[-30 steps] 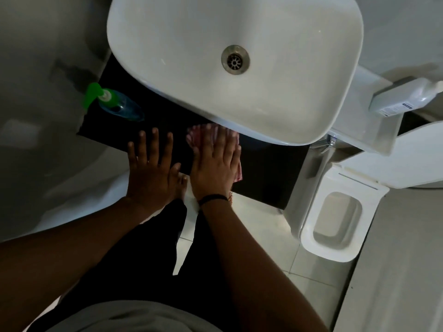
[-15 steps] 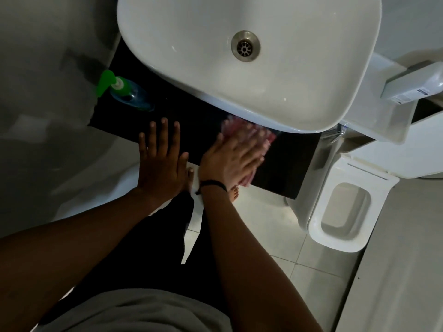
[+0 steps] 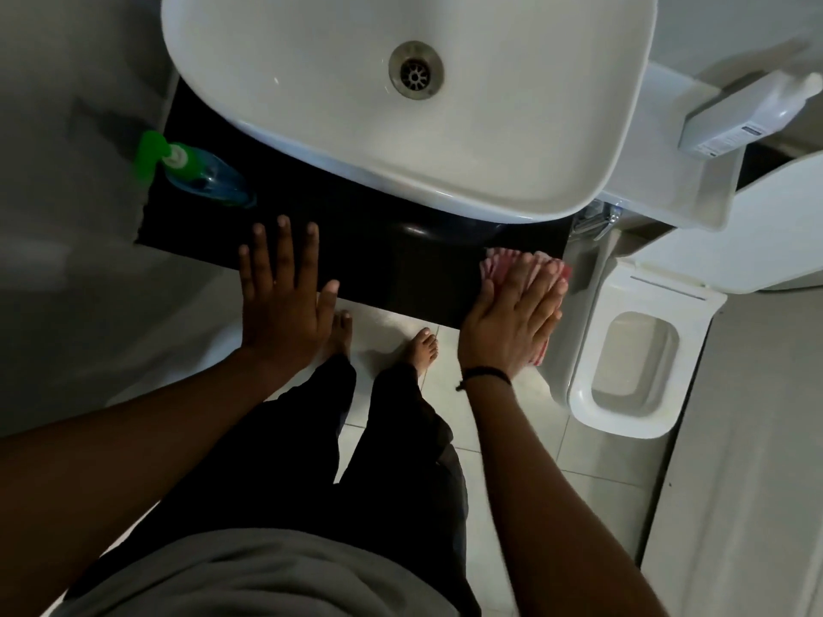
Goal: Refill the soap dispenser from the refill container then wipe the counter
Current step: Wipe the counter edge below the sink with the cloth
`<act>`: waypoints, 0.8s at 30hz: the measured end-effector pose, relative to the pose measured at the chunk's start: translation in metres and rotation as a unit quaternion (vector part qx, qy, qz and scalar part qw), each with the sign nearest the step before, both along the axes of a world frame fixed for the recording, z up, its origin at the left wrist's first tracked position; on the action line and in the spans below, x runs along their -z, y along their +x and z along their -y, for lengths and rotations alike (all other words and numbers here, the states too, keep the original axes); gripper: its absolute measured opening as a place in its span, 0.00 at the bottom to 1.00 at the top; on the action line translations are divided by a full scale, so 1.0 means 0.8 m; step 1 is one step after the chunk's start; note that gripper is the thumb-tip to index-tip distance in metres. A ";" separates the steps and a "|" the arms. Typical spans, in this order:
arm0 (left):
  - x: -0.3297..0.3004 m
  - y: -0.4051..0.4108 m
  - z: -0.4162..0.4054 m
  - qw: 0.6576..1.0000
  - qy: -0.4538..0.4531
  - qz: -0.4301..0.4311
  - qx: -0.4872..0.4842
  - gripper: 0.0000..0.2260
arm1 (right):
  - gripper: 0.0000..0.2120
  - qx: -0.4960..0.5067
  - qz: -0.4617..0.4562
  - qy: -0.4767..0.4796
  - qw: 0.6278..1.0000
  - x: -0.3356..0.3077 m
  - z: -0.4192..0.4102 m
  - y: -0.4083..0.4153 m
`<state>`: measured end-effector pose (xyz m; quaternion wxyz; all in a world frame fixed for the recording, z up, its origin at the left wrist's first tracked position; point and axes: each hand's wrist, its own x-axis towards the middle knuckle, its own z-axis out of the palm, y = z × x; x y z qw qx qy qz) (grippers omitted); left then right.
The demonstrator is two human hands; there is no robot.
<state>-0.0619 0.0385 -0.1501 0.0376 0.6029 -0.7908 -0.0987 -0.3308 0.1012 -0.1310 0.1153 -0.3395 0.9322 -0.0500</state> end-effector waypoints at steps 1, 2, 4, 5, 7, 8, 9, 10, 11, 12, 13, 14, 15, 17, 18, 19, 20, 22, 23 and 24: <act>0.000 -0.002 -0.001 1.000 0.003 0.001 0.000 0.32 | 0.32 0.066 0.002 -0.015 0.998 0.000 0.017 0.020; -0.001 -0.004 -0.001 1.000 0.006 0.000 0.003 0.32 | 0.33 0.106 0.008 -0.030 0.994 0.000 0.035 0.044; -0.001 -0.011 -0.001 1.000 0.012 -0.001 0.017 0.32 | 0.33 0.074 0.012 -0.049 0.996 0.003 0.064 0.094; -0.001 -0.014 -0.001 1.000 0.013 0.000 0.023 0.32 | 0.33 -0.004 0.005 -0.051 0.999 0.006 0.071 0.114; -0.002 -0.017 0.000 0.999 0.016 0.004 0.028 0.33 | 0.31 -0.210 0.002 -0.045 0.977 0.012 0.064 0.131; -0.002 -0.019 0.001 0.999 0.019 0.005 0.031 0.33 | 0.31 -0.286 0.011 -0.047 0.957 0.014 0.053 0.121; -0.003 -0.020 0.001 0.999 0.021 0.006 0.035 0.33 | 0.31 -0.328 0.017 -0.048 0.943 0.016 0.038 0.104; -0.005 -0.022 0.002 0.999 0.023 0.008 0.046 0.34 | 0.31 -0.329 0.017 -0.042 0.943 0.018 0.019 0.081; -0.006 -0.024 0.002 0.998 0.026 0.010 0.061 0.34 | 0.31 -0.290 0.011 -0.032 0.957 0.018 0.000 0.057; -0.008 -0.028 0.002 0.997 0.028 0.010 0.078 0.34 | 0.31 -0.226 0.008 -0.022 0.974 0.015 -0.015 0.034; -0.009 -0.035 0.002 0.995 0.029 0.010 0.091 0.34 | 0.31 -0.163 0.002 -0.014 0.986 0.012 -0.021 0.016; -0.011 -0.043 0.002 0.994 0.031 0.012 0.102 0.34 | 0.31 -0.116 -0.005 -0.008 0.993 0.010 -0.019 0.004; -0.013 -0.053 0.001 0.993 0.033 0.015 0.113 0.34 | 0.30 -0.088 -0.013 -0.006 0.996 0.008 -0.011 -0.003; -0.014 -0.073 -0.002 0.989 0.032 0.021 0.144 0.34 | 0.30 -0.059 -0.018 -0.010 0.998 0.004 0.016 -0.014; -0.014 -0.084 -0.003 0.986 0.029 0.023 0.160 0.34 | 0.30 -0.049 -0.016 -0.015 0.999 0.002 0.031 -0.022; -0.014 -0.095 -0.003 0.984 0.029 0.024 0.174 0.34 | 0.30 -0.035 -0.009 -0.022 0.999 -0.001 0.045 -0.034; -0.015 -0.106 -0.003 0.982 0.031 0.024 0.185 0.34 | 0.30 -0.022 0.000 -0.027 0.999 -0.003 0.057 -0.047; -0.017 -0.122 0.001 0.980 0.039 0.029 0.192 0.35 | 0.31 -0.015 0.007 -0.031 0.999 -0.007 0.072 -0.065; -0.017 -0.126 0.003 0.980 0.043 0.034 0.190 0.35 | 0.31 -0.023 0.003 -0.030 0.999 -0.008 0.074 -0.068; -0.017 -0.127 0.003 0.980 0.045 0.039 0.190 0.35 | 0.31 -0.036 0.000 -0.030 0.999 -0.010 0.070 -0.066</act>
